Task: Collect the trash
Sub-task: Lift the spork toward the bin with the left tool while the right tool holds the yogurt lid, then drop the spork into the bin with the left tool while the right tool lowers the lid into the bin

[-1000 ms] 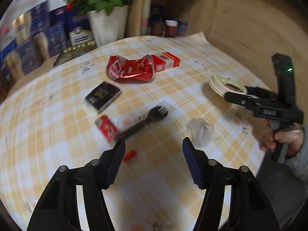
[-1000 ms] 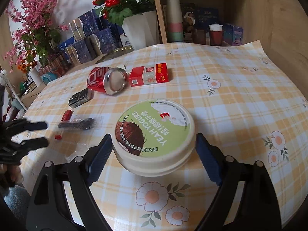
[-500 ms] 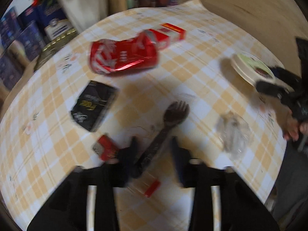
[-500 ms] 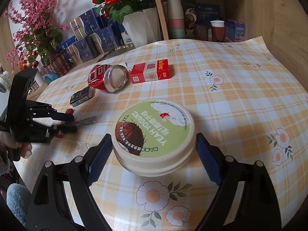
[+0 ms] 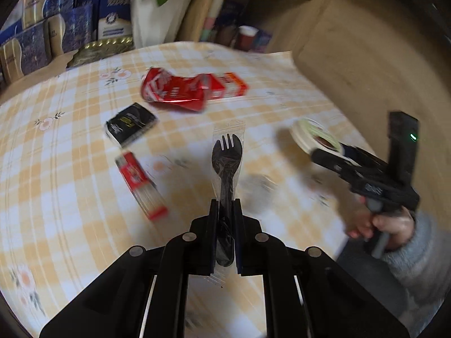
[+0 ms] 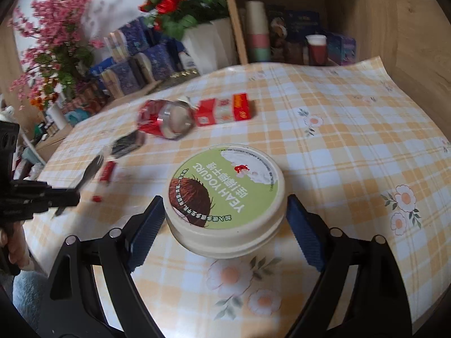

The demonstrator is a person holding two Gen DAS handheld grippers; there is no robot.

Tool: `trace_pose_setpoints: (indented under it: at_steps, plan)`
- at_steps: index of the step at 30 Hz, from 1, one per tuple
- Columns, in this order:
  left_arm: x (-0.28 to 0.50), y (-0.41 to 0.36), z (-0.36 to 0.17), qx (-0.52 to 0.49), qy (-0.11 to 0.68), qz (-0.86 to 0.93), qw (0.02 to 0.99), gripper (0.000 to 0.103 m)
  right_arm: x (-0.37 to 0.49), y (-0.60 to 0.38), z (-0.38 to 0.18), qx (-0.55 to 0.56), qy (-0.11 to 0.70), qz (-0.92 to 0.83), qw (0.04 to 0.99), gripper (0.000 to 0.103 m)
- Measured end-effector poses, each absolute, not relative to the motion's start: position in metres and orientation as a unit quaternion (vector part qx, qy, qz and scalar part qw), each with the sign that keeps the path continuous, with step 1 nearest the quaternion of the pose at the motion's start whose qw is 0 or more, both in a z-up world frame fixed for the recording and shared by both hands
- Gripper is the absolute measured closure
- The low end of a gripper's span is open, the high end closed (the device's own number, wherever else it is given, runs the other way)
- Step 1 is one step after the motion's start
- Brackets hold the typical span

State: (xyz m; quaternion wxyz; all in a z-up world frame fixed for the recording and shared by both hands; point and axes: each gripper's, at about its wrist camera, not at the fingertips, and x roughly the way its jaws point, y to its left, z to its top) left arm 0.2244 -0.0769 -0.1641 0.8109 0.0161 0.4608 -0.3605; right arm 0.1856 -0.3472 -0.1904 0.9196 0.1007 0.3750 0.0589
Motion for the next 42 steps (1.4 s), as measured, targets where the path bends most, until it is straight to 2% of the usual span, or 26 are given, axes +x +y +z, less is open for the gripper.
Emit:
trace_pose_setpoints:
  at_steps: [8,16,23,31,34,36,38,42]
  plan:
    - [0.121,-0.059,-0.158,0.034,0.448,-0.415,0.791,0.093,0.116,-0.324,-0.152,0.063,0.351,0.101,0.929,0.018]
    - [0.053,-0.051,-0.212,0.074,0.515,-0.416,0.746,0.093,0.058,-0.314,-0.150,0.078,0.359,0.109,0.923,0.018]
    - [0.050,-0.045,-0.274,-0.005,0.619,-0.335,0.710,0.093,0.038,-0.310,-0.157,0.092,0.374,0.104,0.917,0.018]
    - [0.057,-0.038,-0.304,-0.030,0.653,-0.295,0.697,0.092,0.026,-0.300,-0.159,0.081,0.384,0.116,0.912,0.018]
    - [0.058,-0.037,-0.297,-0.029,0.637,-0.299,0.710,0.085,0.020,-0.298,-0.163,0.084,0.390,0.119,0.909,0.018]
    - [0.057,-0.036,-0.294,-0.033,0.628,-0.304,0.715,0.071,0.017,-0.296,-0.167,0.088,0.395,0.121,0.906,0.018]
    - [0.057,-0.032,-0.286,-0.042,0.612,-0.309,0.727,0.064,0.013,-0.293,-0.170,0.089,0.400,0.125,0.904,0.018]
    - [0.055,-0.021,-0.271,-0.053,0.582,-0.298,0.755,0.061,0.007,-0.284,-0.176,0.087,0.409,0.136,0.898,0.018]
